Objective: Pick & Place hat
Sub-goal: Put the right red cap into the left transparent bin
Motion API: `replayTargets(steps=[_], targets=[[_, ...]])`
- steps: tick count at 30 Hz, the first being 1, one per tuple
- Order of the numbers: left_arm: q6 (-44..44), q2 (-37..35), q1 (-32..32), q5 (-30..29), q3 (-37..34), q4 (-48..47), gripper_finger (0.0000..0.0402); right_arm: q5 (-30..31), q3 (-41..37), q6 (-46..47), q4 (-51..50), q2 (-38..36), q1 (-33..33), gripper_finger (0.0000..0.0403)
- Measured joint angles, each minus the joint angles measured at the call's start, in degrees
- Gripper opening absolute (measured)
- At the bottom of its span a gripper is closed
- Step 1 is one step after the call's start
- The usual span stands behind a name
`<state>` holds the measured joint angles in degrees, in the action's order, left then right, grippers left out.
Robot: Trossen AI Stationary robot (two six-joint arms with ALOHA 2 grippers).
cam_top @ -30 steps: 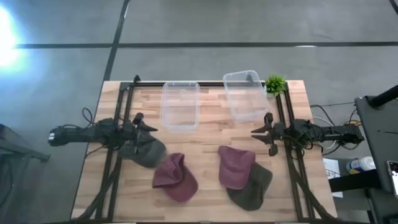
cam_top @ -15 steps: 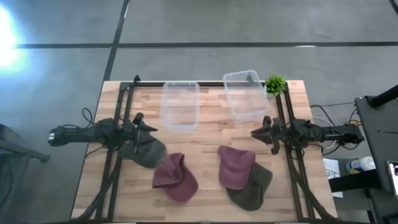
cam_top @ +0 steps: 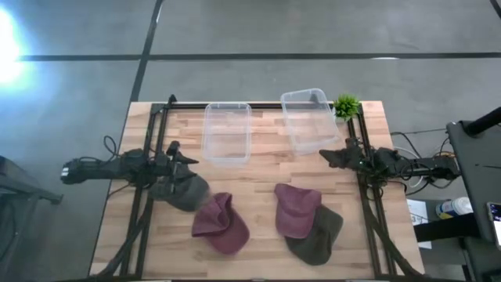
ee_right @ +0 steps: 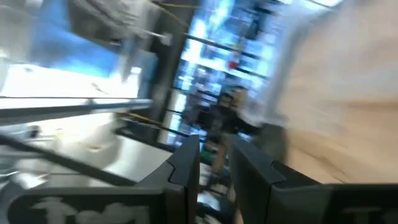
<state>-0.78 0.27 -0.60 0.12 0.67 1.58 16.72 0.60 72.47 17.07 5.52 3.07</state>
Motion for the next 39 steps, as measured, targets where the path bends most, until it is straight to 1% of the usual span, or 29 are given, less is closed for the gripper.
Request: replayTargets(steps=[3, 4, 5, 6, 7, 8, 10, 12, 16, 19, 20, 22, 23, 25, 27, 28, 29, 32, 34, 36, 39], targets=[[-2.4, 0.0, 0.0, 0.0, 0.0, 1.4, 0.0202, -1.5, 0.0, 2.9, 4.7, 2.7, 0.0, 0.0079], [-6.3, 0.1, 0.0, 0.1, 0.0, 3.9, 0.0202, -1.5, 0.1, 4.3, 5.5, 4.1, 0.2, 0.0079], [-13.5, 0.1, -0.1, 0.9, 0.0, 6.4, 0.0202, -1.5, 0.4, 5.4, 5.5, 5.7, 0.6, 0.0079], [-23.3, 0.1, -0.2, 1.8, 0.0, 9.4, 0.0202, -1.5, 1.1, 6.2, 5.2, 7.8, 1.0, 0.0079], [-32.0, 0.1, -0.2, 1.9, 0.0, 12.5, 0.0202, -1.5, 2.4, 6.9, 4.6, 10.5, 1.5, 0.0079], [-38.7, 0.2, -0.2, 1.2, 0.0, 14.7, 0.0202, -1.6, 4.2, 7.2, 3.6, 13.9, 2.4, 0.0079], [-47.8, 0.2, -0.2, -1.0, 0.0, 17.9, 0.0202, -3.5, 9.3, 6.6, 0.6, 21.0, 4.5, 0.0079], [-52.4, 0.2, -0.2, -1.6, 0.0, 20.7, 0.0202, -7.0, 16.0, 4.8, -4.2, 29.0, 7.0, 0.0079], [-53.4, 0.2, -0.2, -2.0, 0.0, 22.4, 0.0202, -13.8, 29.3, -2.1, -19.0, 43.0, 13.1, 0.0079], [-53.4, 0.2, -0.2, -2.5, 0.0, 22.4, 0.0202, -16.9, 36.9, -0.9, -28.3, 52.5, 16.5, 0.0079], [-53.4, 0.3, -0.2, -2.5, 0.0, 22.4, 0.0202, -17.7, 38.7, 0.4, -29.8, 55.6, 17.1, 0.0079], [-52.1, 0.3, -0.2, -2.7, 0.0, 22.4, 0.0202, -21.5, 41.4, 3.0, -30.3, 61.3, 17.4, 0.0079], [-51.2, 0.3, -0.2, -2.9, 0.0, 22.4, 0.0202, -23.7, 42.5, 4.0, -29.8, 64.2, 16.9, 0.0079], [-50.1, 0.3, -0.2, -3.1, 0.0, 22.4, 0.0202, -25.6, 45.1, 5.4, -26.3, 69.6, 17.1, 0.0079], [-50.1, 0.3, -0.2, -3.1, 0.0, 22.2, 0.0202, -23.9, 50.1, 5.4, -25.5, 74.3, 19.1, 0.008], [-50.1, 0.3, -0.2, -3.1, 0.0, 21.9, 0.0202, -22.2, 53.6, 5.2, -28.3, 76.4, 20.4, 0.008], [-50.1, 0.3, -0.2, -3.1, 0.0, 21.6, 0.0202, -20.7, 57.3, 4.5, -33.5, 78.4, 22.1, 0.008], [-50.1, 0.6, -0.2, -3.1, 0.0, 21.0, 0.0202, -16.2, 68.5, 3.0, -56.7, 86.0, 27.3, 0.0081], [-50.2, 1.1, -0.2, -4.2, 0.0, 20.9, 0.0202, -14.3, 74.5, 3.3, -66.4, 91.0, 30.4, 0.0087], [-51.3, 1.5, -0.2, -6.7, 0.0, 20.9, 0.0202, -13.8, 79.5, 3.4, -70.3, 95.3, 32.9, 0.0099], [-52.2, 2.2, -0.2, -8.8, 0.0, 19.9, 0.0202, -13.7, 85.4, 3.0, -70.5, 101.8, 35.7, 0.0132]])
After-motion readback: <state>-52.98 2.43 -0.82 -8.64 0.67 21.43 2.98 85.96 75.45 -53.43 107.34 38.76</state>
